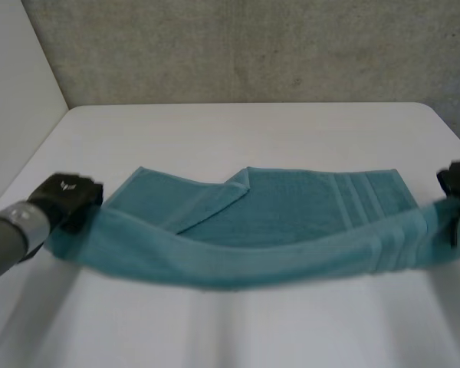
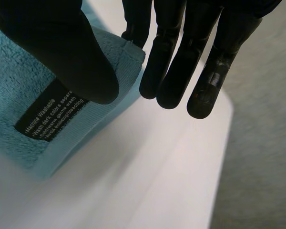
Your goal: Fold the laundry
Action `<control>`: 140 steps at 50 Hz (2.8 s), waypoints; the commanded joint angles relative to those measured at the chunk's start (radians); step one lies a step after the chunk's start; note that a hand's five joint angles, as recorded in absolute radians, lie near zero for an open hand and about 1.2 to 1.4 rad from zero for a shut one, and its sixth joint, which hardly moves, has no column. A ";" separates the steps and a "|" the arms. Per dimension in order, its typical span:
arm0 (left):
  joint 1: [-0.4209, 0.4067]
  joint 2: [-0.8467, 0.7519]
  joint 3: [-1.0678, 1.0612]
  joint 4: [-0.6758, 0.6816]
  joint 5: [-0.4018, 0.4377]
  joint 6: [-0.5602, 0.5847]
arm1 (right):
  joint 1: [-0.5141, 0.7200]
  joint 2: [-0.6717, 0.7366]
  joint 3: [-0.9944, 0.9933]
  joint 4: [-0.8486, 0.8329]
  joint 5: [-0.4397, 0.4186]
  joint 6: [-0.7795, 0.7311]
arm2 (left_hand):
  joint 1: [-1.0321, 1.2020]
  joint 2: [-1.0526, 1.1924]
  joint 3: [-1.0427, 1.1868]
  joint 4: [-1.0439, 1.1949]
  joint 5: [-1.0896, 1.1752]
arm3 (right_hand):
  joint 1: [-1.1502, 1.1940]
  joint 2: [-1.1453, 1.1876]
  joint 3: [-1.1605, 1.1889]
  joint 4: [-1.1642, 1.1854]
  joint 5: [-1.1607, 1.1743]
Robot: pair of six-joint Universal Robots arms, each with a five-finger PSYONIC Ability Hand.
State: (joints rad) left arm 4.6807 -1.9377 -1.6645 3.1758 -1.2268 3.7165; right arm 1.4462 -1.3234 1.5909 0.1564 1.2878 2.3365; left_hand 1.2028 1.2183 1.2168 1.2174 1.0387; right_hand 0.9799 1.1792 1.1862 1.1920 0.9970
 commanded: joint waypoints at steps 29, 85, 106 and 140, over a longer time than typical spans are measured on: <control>-0.091 -0.018 0.231 0.463 -0.148 -0.242 | 0.171 -0.077 -0.113 -0.423 0.084 0.353 | 0.193 0.178 0.180 0.179 0.183 | 0.416 0.217 0.210 0.204 0.225; 0.069 0.099 -0.082 0.053 0.058 -0.115 | -0.104 -0.068 0.103 -0.049 -0.130 0.086 | 0.193 0.178 0.180 0.179 0.183 | 0.416 0.217 0.210 0.204 0.225; -0.088 -0.392 0.430 0.164 -0.118 -0.112 | 0.106 0.348 -0.213 -0.411 0.140 0.184 | 0.193 0.178 0.180 0.179 0.183 | 0.416 0.217 0.210 0.204 0.225; -0.152 -0.144 0.166 0.303 -0.149 -0.127 | 0.163 0.150 -0.097 -0.327 0.138 0.268 | -1.028 -1.044 -1.042 -1.043 -1.039 | -0.805 -1.005 -1.012 -1.017 -0.997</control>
State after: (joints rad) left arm 4.5267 -2.2519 -1.3390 3.4875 -1.3791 3.6031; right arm 1.6179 -1.0227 1.3626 -0.2738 1.5263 2.6070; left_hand 0.1804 0.1723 0.1732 0.1716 0.0300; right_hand 0.2102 0.2217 0.2164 0.2350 0.0737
